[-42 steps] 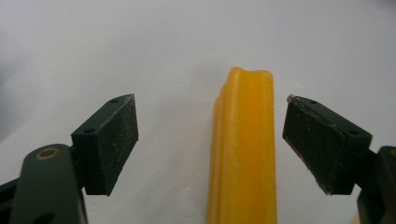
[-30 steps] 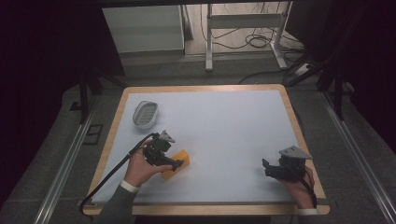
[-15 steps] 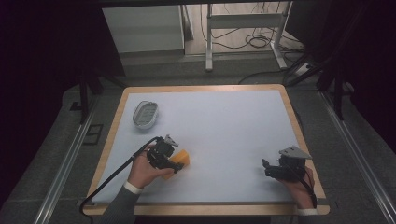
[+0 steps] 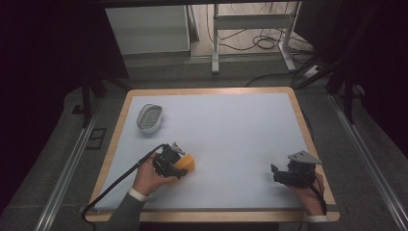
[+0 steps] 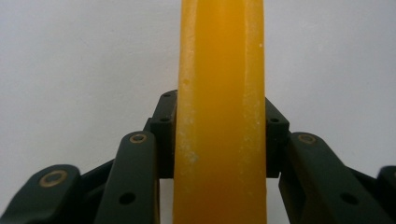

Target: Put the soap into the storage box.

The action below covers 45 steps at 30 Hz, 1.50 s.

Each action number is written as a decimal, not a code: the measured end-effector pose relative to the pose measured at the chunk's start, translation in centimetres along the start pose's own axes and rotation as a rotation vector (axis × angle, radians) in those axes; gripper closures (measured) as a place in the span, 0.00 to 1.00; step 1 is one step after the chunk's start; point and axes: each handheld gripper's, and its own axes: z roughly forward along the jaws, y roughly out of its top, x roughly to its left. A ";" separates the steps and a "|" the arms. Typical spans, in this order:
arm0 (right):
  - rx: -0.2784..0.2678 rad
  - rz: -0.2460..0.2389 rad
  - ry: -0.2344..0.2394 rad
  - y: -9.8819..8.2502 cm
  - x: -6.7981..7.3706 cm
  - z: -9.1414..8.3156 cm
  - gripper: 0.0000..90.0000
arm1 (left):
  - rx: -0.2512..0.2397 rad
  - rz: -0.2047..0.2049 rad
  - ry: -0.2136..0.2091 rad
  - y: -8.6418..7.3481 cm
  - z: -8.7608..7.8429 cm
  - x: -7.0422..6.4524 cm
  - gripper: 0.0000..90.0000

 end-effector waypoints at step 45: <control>-0.010 0.017 -0.016 0.0 -0.4 -0.3 0.08 | -0.149 -0.087 0.028 0.9 -5.2 4.6 0.67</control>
